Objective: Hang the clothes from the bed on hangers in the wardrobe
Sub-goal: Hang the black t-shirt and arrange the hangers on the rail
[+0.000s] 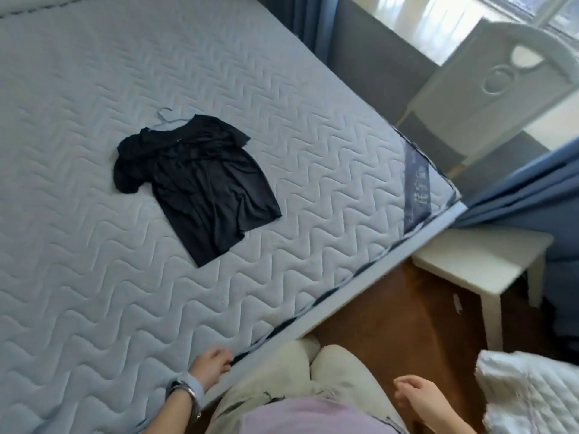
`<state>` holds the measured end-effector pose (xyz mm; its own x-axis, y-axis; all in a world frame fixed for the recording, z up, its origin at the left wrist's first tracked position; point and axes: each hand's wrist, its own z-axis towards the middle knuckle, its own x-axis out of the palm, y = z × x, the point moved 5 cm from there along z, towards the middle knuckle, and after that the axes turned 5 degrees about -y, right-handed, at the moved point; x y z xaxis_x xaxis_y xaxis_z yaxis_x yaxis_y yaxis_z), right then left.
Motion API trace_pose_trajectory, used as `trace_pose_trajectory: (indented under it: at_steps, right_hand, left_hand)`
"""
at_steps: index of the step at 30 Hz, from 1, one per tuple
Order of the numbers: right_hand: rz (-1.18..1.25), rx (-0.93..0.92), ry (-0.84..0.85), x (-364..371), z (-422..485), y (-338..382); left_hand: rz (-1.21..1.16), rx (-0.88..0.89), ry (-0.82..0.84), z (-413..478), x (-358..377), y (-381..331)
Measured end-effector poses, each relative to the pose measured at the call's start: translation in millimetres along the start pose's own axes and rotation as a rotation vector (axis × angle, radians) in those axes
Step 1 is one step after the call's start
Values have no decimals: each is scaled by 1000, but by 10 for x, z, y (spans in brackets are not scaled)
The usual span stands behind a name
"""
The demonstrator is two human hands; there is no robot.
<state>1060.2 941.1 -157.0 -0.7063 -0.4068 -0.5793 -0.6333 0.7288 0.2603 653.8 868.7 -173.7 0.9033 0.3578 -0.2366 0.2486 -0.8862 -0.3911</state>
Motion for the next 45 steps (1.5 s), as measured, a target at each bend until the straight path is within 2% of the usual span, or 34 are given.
trace_pose_trajectory:
  at_steps: [4,8,11,16,19,22,26,29,31,34,37,41,45]
  right_hand:
    - [-84,-58,40,-177,240,807]
    - [-185,-151,117,-72,568,1819]
    - [-287,-256,201,239,868,2653]
    - [-454,-529,225,1136,1468,4045]
    - [-382,-635,136,1583,1813,4803]
    - [-178,-580,109,1883,2086,5254]
    - [18,-387,202,2201,2279,5326]
    - [-29,-346,216,2344,2317,5250]
    - [-96,-386,227,2388,2300,5210]
    - [-86,-516,154,2261,2243,5196]
    - [58,-540,95,1973,2251,5089]
    - [228,-480,16,1543,2270,4847]
    - [117,-524,-137,1140,2108,4475]
  left_hand:
    - [-95,62,-59,102,-25,-504]
    - [-196,29,-139,332,-164,-830]
    - [-186,26,-249,765,-310,-1125]
    - [-196,11,-382,1670,-454,-1651]
    - [-234,20,-475,2265,-532,-1894]
    - [-257,-12,-581,2702,-605,-2037]
    - [-154,-63,-617,2973,-592,-2058]
    - [125,-41,-667,3011,-570,-2041]
    - [221,12,-709,3008,-542,-2067]
    - [45,72,-772,2892,-513,-2050]
    - [-162,41,-864,2618,-562,-1847]
    - [-262,-5,-931,2217,-702,-1469]
    - [-264,-16,-948,1791,-847,-1184]
